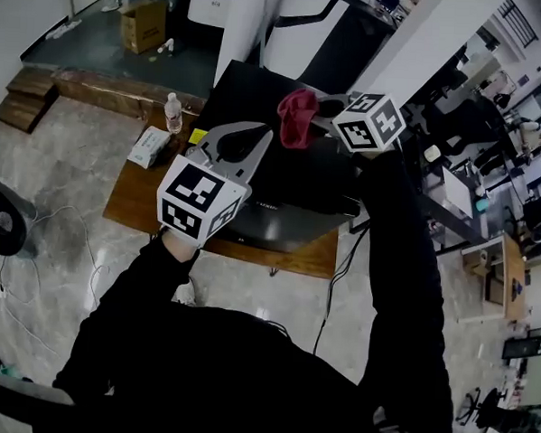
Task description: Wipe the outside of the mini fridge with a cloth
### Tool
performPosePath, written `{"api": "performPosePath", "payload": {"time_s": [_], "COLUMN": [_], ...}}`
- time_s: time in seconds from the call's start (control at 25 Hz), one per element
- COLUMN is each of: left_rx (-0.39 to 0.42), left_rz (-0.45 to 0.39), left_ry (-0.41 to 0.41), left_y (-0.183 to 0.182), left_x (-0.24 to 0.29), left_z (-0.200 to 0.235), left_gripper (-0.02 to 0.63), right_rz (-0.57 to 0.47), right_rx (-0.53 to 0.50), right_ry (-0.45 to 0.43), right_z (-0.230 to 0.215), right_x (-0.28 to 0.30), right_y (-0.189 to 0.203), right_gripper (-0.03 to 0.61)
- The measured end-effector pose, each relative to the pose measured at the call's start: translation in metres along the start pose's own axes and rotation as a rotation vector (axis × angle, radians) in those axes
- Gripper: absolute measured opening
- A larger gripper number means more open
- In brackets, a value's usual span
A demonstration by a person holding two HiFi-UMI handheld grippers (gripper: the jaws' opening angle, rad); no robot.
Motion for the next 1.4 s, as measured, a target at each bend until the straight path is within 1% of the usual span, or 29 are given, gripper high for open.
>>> {"api": "performPosePath", "payload": {"time_s": [0.12,0.24,0.4,0.52,0.64,0.76,0.84,0.92,1.0,1.08,1.24,1.4], "left_rx": [-0.002,0.005,-0.007,-0.025,-0.042,-0.057,-0.063,-0.068,-0.074,-0.077,-0.079,-0.083], "left_rz": [-0.006,0.004,0.016,0.036,0.051,0.069,0.075,0.078,0.078,0.077,0.074,0.071], "left_ry": [0.006,0.03,0.047,0.061,0.072,0.084,0.091,0.092,0.09,0.087,0.066,0.043], "left_y": [0.003,0.009,0.018,0.03,0.039,0.046,0.05,0.052,0.053,0.053,0.055,0.056], "left_x": [0.007,0.02,0.035,0.046,0.056,0.066,0.07,0.071,0.073,0.072,0.063,0.046], "left_z": [0.048,0.081,0.129,0.157,0.176,0.191,0.2,0.206,0.211,0.214,0.213,0.203], "left_gripper": [0.005,0.005,0.005,0.005,0.005,0.005,0.005,0.005,0.005,0.005,0.005,0.005], "right_rz": [0.026,0.06,0.086,0.126,0.181,0.236,0.257,0.25,0.229,0.215,0.19,0.15], "right_rx": [-0.006,-0.012,0.006,0.014,0.027,0.005,-0.006,0.012,0.045,0.056,0.028,0.007], "right_ry": [0.043,0.097,0.17,0.218,0.261,0.323,0.347,0.335,0.298,0.268,0.214,0.148], "right_z": [-0.03,-0.064,-0.111,-0.141,-0.166,-0.187,-0.197,-0.203,-0.205,-0.199,-0.166,-0.121], "right_x": [0.037,0.067,0.112,0.146,0.172,0.191,0.202,0.21,0.213,0.211,0.213,0.212], "right_y": [-0.033,-0.052,-0.072,-0.073,-0.065,-0.059,-0.057,-0.057,-0.057,-0.06,-0.064,-0.067], "right_gripper": [0.055,0.055,0.055,0.055,0.057,0.057,0.055,0.055,0.051,0.049,0.048,0.048]}}
Point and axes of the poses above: the fingertips, and each gripper's own axes: x forward along the fingers, z to its left, y out of its underside, the point moved 7 cm from there along -x, backward along the fingers, and after that the axes turned 11 degrees about -y, right-handed, at the moved point
